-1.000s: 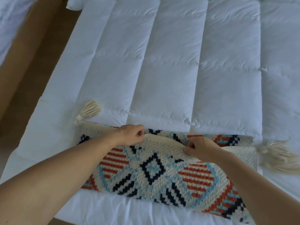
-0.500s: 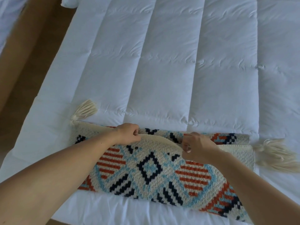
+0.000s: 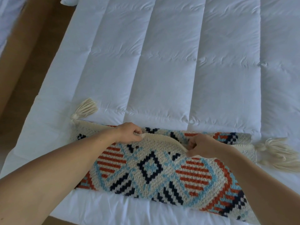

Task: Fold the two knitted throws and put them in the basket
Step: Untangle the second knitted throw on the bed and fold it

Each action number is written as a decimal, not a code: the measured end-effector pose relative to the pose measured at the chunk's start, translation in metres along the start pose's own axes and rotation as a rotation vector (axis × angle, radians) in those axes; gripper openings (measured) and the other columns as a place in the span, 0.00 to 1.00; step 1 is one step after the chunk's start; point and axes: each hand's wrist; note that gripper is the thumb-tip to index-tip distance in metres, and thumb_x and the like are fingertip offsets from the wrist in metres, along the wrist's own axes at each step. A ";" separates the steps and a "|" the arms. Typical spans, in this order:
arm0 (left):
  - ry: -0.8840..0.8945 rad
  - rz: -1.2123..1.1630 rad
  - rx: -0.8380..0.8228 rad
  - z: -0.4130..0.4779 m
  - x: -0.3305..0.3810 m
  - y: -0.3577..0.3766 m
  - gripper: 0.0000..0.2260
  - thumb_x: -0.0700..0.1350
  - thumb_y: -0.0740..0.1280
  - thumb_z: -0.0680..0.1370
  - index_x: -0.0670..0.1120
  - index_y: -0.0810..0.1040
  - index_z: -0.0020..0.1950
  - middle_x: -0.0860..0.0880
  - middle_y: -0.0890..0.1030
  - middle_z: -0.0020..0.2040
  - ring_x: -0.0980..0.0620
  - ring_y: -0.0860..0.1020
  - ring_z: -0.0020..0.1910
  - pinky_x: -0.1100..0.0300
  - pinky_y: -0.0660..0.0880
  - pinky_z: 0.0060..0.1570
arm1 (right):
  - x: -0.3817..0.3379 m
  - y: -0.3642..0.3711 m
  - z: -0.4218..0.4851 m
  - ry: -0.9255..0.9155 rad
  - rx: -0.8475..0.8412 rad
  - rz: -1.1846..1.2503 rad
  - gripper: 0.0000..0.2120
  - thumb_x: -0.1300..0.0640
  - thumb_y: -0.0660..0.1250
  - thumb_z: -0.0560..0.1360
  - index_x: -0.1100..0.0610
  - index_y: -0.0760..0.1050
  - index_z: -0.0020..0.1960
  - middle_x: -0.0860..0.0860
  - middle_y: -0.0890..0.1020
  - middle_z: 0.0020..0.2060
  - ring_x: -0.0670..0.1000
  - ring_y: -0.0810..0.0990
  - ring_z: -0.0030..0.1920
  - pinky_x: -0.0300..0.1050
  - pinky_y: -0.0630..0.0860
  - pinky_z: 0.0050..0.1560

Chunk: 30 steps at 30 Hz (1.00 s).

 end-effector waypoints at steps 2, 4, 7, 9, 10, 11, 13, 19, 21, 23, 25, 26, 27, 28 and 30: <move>-0.003 -0.021 -0.014 0.001 0.000 -0.001 0.06 0.53 0.69 0.76 0.52 0.81 0.45 0.47 0.82 0.47 0.53 0.76 0.39 0.57 0.71 0.43 | -0.002 -0.003 -0.001 0.011 -0.044 0.042 0.08 0.52 0.73 0.73 0.54 0.77 0.41 0.48 0.79 0.37 0.45 0.73 0.35 0.36 0.74 0.38; -0.013 0.007 -0.022 0.002 0.001 -0.001 0.08 0.51 0.68 0.77 0.49 0.81 0.43 0.47 0.79 0.38 0.54 0.71 0.32 0.58 0.67 0.36 | -0.002 -0.006 0.004 0.049 -0.011 0.015 0.10 0.51 0.71 0.74 0.58 0.79 0.42 0.48 0.77 0.35 0.46 0.71 0.32 0.35 0.69 0.33; -0.026 0.055 0.005 0.003 0.002 0.000 0.15 0.51 0.65 0.80 0.46 0.75 0.36 0.52 0.69 0.29 0.54 0.65 0.26 0.59 0.63 0.32 | 0.000 -0.007 0.010 0.097 0.038 -0.018 0.12 0.52 0.69 0.76 0.59 0.78 0.38 0.48 0.73 0.28 0.45 0.68 0.26 0.36 0.65 0.27; -0.013 0.046 0.025 0.004 0.000 0.002 0.19 0.50 0.63 0.81 0.46 0.68 0.31 0.52 0.65 0.26 0.54 0.62 0.24 0.58 0.62 0.32 | 0.000 -0.007 0.011 0.096 0.050 -0.019 0.15 0.54 0.69 0.76 0.57 0.75 0.33 0.47 0.72 0.25 0.45 0.66 0.23 0.35 0.64 0.25; -0.008 0.044 0.035 0.003 -0.001 0.002 0.19 0.50 0.63 0.81 0.46 0.67 0.31 0.52 0.64 0.26 0.53 0.61 0.24 0.58 0.62 0.32 | -0.001 -0.007 0.011 0.089 0.061 -0.022 0.14 0.54 0.69 0.76 0.57 0.75 0.33 0.47 0.73 0.25 0.45 0.67 0.23 0.35 0.64 0.24; -0.003 0.040 0.047 0.004 -0.003 0.002 0.19 0.49 0.63 0.81 0.46 0.67 0.31 0.51 0.64 0.26 0.52 0.62 0.25 0.58 0.63 0.32 | -0.001 -0.007 0.010 0.086 0.073 -0.026 0.13 0.54 0.69 0.76 0.57 0.77 0.34 0.48 0.74 0.27 0.45 0.68 0.24 0.35 0.65 0.24; 0.008 0.033 0.086 0.005 -0.008 0.004 0.19 0.49 0.64 0.81 0.46 0.68 0.30 0.49 0.65 0.27 0.50 0.64 0.26 0.57 0.66 0.34 | -0.001 -0.008 0.009 0.074 0.122 -0.044 0.10 0.54 0.69 0.77 0.56 0.79 0.38 0.49 0.77 0.30 0.46 0.70 0.26 0.37 0.67 0.26; -0.010 -0.043 0.296 0.005 -0.012 0.007 0.07 0.47 0.70 0.77 0.44 0.81 0.46 0.50 0.80 0.45 0.46 0.80 0.46 0.55 0.76 0.49 | -0.003 -0.011 0.002 0.032 0.442 -0.095 0.06 0.55 0.66 0.77 0.54 0.79 0.42 0.49 0.81 0.34 0.47 0.76 0.30 0.39 0.74 0.29; -0.031 -0.108 0.338 0.004 -0.014 0.008 0.08 0.45 0.72 0.76 0.47 0.77 0.53 0.54 0.76 0.47 0.50 0.77 0.50 0.59 0.72 0.50 | -0.004 -0.012 0.004 0.003 0.497 -0.100 0.04 0.56 0.65 0.77 0.54 0.79 0.46 0.47 0.82 0.36 0.47 0.79 0.35 0.42 0.80 0.37; -0.052 -0.131 0.350 0.006 -0.017 0.007 0.13 0.45 0.72 0.75 0.49 0.73 0.57 0.52 0.75 0.49 0.51 0.76 0.51 0.59 0.70 0.50 | -0.008 -0.012 0.008 -0.035 0.551 -0.101 0.06 0.57 0.64 0.78 0.54 0.79 0.51 0.47 0.83 0.41 0.49 0.81 0.41 0.46 0.82 0.45; -0.073 -0.073 0.359 0.006 -0.018 0.005 0.14 0.48 0.72 0.76 0.49 0.72 0.58 0.52 0.75 0.51 0.51 0.76 0.51 0.57 0.72 0.50 | -0.012 -0.013 0.013 -0.061 0.624 -0.099 0.08 0.57 0.62 0.79 0.54 0.79 0.54 0.49 0.84 0.44 0.51 0.81 0.44 0.49 0.81 0.49; -0.084 -0.019 0.366 0.006 -0.017 0.004 0.14 0.50 0.71 0.76 0.50 0.73 0.58 0.53 0.76 0.50 0.51 0.77 0.51 0.57 0.73 0.49 | -0.013 -0.013 0.015 -0.063 0.643 -0.116 0.09 0.56 0.62 0.80 0.54 0.79 0.55 0.50 0.84 0.44 0.51 0.81 0.44 0.50 0.81 0.50; -0.093 0.043 0.379 0.006 -0.016 0.003 0.13 0.52 0.71 0.76 0.50 0.74 0.56 0.53 0.77 0.49 0.51 0.77 0.49 0.57 0.74 0.48 | -0.013 -0.012 0.017 -0.054 0.640 -0.149 0.09 0.55 0.61 0.80 0.54 0.79 0.55 0.50 0.84 0.45 0.51 0.81 0.44 0.50 0.80 0.52; -0.104 0.109 0.389 0.005 -0.015 0.002 0.12 0.55 0.69 0.76 0.50 0.74 0.54 0.53 0.78 0.47 0.51 0.78 0.46 0.57 0.74 0.45 | -0.011 -0.010 0.019 -0.029 0.616 -0.187 0.10 0.53 0.61 0.81 0.53 0.78 0.56 0.49 0.84 0.45 0.51 0.81 0.44 0.49 0.78 0.54; -0.126 0.245 0.374 0.004 -0.014 0.003 0.13 0.59 0.65 0.77 0.50 0.73 0.52 0.54 0.78 0.41 0.52 0.77 0.39 0.58 0.71 0.37 | -0.006 -0.004 0.020 0.037 0.560 -0.229 0.13 0.46 0.59 0.82 0.52 0.75 0.58 0.49 0.83 0.46 0.49 0.79 0.42 0.47 0.76 0.55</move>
Point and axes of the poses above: each hand's wrist, its own z-axis towards the middle knuckle, its own y-axis out of the palm, x = y × z
